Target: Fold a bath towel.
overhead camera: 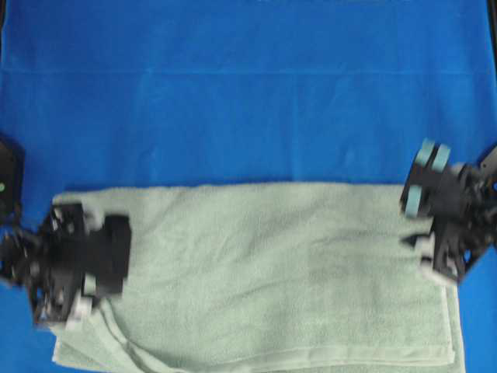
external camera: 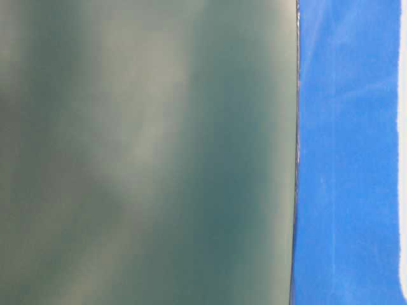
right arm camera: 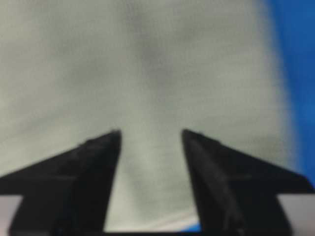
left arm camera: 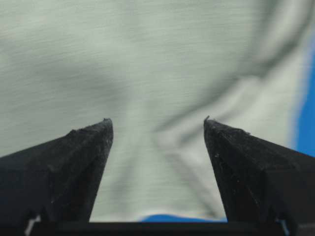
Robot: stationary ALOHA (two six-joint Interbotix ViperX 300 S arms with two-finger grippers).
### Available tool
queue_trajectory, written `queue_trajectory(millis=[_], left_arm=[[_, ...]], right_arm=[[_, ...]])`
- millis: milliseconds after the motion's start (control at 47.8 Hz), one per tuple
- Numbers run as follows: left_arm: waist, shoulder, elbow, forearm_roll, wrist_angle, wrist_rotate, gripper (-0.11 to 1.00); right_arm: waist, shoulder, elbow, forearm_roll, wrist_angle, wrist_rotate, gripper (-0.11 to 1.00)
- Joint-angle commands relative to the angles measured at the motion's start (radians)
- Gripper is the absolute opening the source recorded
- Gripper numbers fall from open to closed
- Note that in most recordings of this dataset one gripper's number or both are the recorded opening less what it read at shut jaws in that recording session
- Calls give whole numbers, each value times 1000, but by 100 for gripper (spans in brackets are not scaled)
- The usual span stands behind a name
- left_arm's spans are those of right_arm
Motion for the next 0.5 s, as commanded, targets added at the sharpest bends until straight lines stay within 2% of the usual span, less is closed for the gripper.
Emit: queue_trajectory(millis=[0,125,251,376,481], left_arm=[[63,-63,38,31,0,2,72],[130,-106,92,46,-3,2,72],[164,-97,123,72,-11,3,72],[183,-58,155,118,-49,3,72],[213,-31,189,138,-94,3,72]], right_arm=[[-51,-48,17,-21,12,-6,56],[-94,-61,41,-26,11,-44,56],[-135,-32,69,-32,-20,-69,56],[-179,25,118,-49,-115,-71,56],[-219,80,166,-57,-219,-71,56]])
